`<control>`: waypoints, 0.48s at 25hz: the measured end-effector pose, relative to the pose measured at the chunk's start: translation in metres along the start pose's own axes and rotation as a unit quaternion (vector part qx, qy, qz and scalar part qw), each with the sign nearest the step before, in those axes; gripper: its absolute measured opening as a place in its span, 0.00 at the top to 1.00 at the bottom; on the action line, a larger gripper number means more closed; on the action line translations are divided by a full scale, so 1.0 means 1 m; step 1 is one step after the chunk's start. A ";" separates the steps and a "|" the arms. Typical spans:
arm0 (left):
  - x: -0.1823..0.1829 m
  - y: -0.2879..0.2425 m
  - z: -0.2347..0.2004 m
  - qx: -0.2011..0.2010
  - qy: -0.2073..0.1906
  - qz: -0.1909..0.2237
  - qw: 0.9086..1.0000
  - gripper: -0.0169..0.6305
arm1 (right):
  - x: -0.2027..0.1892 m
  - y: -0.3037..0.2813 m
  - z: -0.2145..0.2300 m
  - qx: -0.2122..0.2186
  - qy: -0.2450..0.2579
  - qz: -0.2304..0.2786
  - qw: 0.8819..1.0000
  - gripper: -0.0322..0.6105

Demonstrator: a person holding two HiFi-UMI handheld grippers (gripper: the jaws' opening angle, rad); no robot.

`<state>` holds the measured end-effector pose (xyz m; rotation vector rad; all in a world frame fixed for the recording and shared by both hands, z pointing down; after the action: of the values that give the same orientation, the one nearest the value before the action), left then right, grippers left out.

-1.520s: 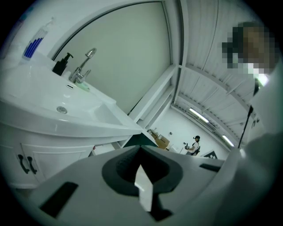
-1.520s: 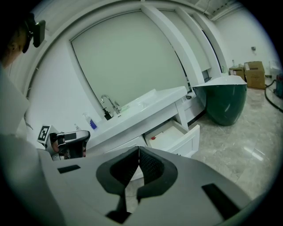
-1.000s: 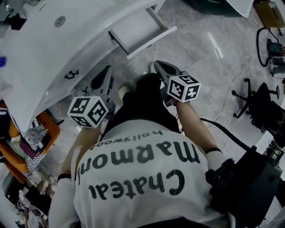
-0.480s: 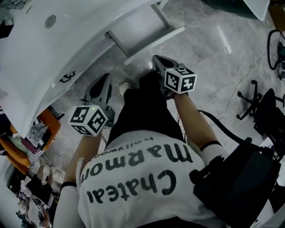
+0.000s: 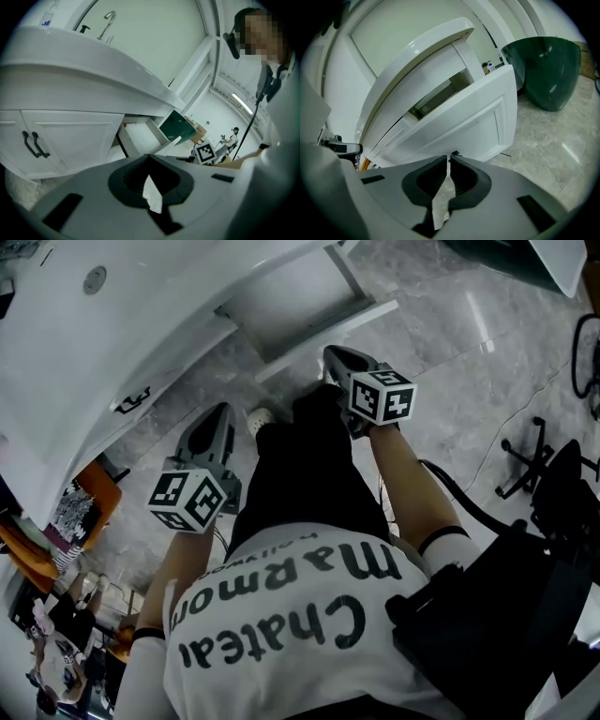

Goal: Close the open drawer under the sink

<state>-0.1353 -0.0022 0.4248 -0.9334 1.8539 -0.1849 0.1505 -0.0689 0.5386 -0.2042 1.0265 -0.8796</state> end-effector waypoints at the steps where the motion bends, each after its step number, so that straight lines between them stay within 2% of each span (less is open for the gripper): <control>1: -0.001 -0.001 0.000 0.003 0.002 0.000 1.000 0.96 | 0.000 -0.002 0.003 0.000 0.004 -0.001 1.000 0.93; 5: -0.005 0.000 -0.003 0.017 0.003 -0.012 1.000 0.96 | -0.003 -0.009 0.013 -0.004 0.004 -0.006 1.000 0.91; 7: -0.007 0.000 -0.006 0.026 0.005 -0.016 1.000 0.96 | -0.006 -0.014 0.016 -0.002 -0.001 -0.011 1.000 0.77; 12: -0.005 -0.002 -0.011 0.039 0.004 -0.017 0.999 0.96 | -0.009 -0.024 0.022 -0.001 0.006 -0.021 1.000 0.77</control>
<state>-0.1420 -0.0033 0.4349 -0.9120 1.8252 -0.2799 0.1531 -0.0830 0.5691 -0.2234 1.0373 -0.9174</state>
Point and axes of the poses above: the fingertips, and each gripper's own axes: y backward along the fingers, z to its right, x out of its top, the point moved 9 cm from there along y, backward along the fingers, and after that the axes turned 9 degrees about z, right-handed, at the moved point
